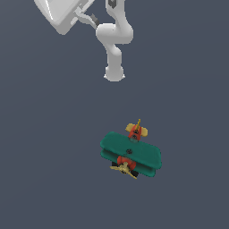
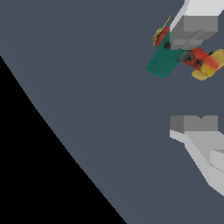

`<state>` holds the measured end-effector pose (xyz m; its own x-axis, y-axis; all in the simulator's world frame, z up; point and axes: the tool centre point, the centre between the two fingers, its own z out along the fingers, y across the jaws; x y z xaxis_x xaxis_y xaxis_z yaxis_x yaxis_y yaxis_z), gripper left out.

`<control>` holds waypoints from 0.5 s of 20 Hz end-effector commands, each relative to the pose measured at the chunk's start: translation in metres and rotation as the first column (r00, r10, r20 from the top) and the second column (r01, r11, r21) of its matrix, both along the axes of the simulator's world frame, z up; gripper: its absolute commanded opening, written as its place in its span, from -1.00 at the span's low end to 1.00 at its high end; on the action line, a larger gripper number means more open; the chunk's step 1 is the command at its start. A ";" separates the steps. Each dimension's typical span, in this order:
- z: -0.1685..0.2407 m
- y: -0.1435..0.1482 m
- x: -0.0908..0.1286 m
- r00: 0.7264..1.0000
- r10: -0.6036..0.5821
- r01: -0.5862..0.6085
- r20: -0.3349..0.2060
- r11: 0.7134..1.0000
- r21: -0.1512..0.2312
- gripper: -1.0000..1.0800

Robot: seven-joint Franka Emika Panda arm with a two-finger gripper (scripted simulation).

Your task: Pick up the object and move it to a goal position.

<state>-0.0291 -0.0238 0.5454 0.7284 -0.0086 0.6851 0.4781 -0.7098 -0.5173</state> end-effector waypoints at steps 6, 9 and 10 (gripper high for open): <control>0.024 -0.018 -0.003 0.997 -0.007 0.001 0.079 0.998 0.070 0.23; 0.031 -0.026 -0.004 0.994 -0.011 0.001 0.107 0.995 0.100 0.23; 0.033 -0.029 -0.004 0.993 -0.013 0.001 0.115 0.994 0.110 0.23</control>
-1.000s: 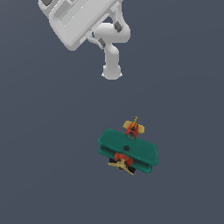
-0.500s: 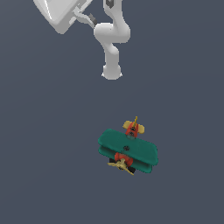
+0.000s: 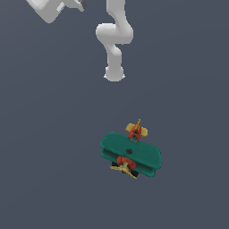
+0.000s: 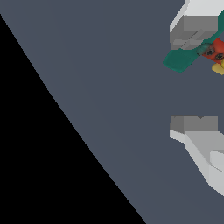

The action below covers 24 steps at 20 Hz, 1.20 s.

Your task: Pick up the object and move it to a goal position.

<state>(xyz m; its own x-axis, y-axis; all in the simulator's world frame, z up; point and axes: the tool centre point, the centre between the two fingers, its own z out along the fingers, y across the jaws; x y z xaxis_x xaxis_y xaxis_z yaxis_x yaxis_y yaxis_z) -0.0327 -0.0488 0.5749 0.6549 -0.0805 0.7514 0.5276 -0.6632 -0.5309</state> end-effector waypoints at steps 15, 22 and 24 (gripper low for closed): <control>0.008 -0.048 0.006 0.994 -0.027 0.008 0.107 0.984 0.179 0.23; -0.005 -0.067 0.014 0.991 -0.045 0.012 0.125 0.966 0.257 0.23; -0.011 -0.072 0.018 0.991 -0.051 0.014 0.126 0.960 0.279 0.23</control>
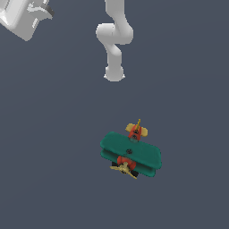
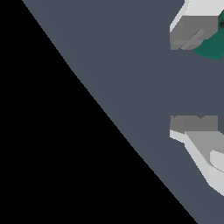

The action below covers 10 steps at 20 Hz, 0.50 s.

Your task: Pick up the object and move it to a goal position.

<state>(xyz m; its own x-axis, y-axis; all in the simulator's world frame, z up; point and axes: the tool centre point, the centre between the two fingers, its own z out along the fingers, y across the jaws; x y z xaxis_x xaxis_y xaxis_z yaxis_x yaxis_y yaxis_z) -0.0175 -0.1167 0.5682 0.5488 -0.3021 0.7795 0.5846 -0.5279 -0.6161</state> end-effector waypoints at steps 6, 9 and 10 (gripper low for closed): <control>-0.027 -0.016 0.013 1.000 -0.010 0.009 0.003 0.996 0.084 0.23; -0.041 -0.021 0.019 1.000 -0.013 0.013 -0.001 0.993 0.117 0.23; -0.046 -0.023 0.021 1.000 -0.014 0.015 -0.003 0.992 0.127 0.23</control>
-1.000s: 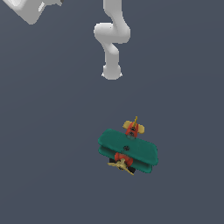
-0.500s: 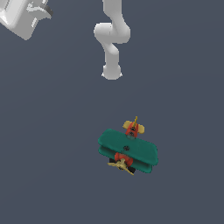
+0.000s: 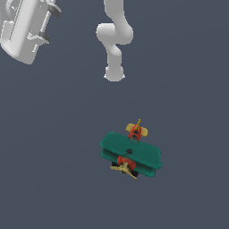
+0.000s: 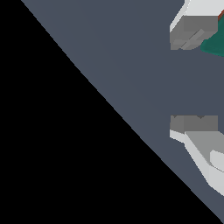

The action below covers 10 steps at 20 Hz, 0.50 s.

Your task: Pick up the object and move it to a goal position.

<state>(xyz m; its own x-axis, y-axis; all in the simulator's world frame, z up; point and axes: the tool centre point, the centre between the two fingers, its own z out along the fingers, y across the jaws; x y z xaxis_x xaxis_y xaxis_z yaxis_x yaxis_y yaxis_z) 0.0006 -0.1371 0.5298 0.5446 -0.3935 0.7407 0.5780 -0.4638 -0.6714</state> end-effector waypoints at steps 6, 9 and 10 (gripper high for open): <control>-0.042 -0.008 0.016 1.000 -0.007 0.009 -0.022 0.997 0.078 0.23; -0.062 -0.009 0.023 0.999 -0.009 0.013 -0.036 0.994 0.107 0.23; -0.069 -0.009 0.025 0.999 -0.009 0.014 -0.041 0.993 0.116 0.23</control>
<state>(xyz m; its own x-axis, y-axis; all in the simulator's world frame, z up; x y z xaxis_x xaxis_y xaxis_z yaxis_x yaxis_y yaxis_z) 0.0225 -0.1460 0.4712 0.5638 -0.4715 0.6781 0.5500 -0.3981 -0.7341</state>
